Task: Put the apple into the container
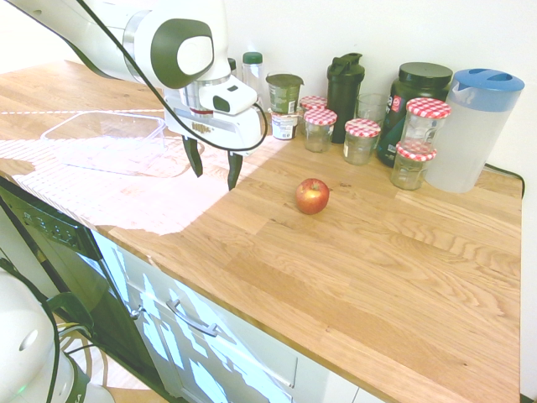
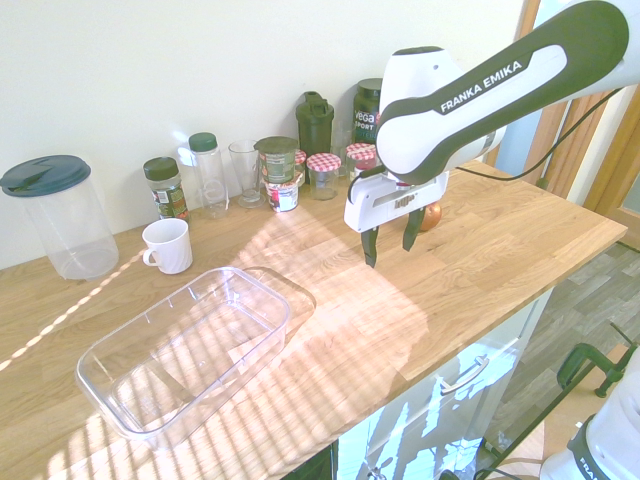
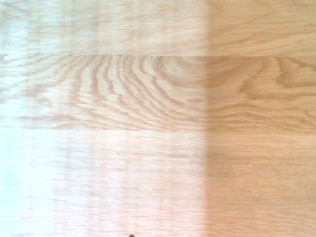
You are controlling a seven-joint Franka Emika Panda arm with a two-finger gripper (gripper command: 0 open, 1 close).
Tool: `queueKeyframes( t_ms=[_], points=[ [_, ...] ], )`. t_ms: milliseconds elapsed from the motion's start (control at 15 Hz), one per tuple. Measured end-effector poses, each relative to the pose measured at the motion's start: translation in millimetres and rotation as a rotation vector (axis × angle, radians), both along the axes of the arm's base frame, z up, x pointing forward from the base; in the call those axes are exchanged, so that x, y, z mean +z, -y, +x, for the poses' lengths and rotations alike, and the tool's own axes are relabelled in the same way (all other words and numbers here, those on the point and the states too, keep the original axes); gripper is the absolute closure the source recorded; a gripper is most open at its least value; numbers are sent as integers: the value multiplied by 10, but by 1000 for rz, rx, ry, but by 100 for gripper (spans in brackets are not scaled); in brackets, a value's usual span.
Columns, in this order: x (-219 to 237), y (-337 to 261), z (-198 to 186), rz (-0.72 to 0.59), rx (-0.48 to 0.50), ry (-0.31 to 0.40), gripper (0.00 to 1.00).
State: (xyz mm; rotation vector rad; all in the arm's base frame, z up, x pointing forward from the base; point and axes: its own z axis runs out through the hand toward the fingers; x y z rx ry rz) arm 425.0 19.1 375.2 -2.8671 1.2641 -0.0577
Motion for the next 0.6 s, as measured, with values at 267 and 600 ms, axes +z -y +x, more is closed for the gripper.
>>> queueKeyframes(
  t_ms=[267,600],
  points=[
    [194,102,101,5,33,15,0],
    [957,914,316,-54,16,41,0]
  ],
)
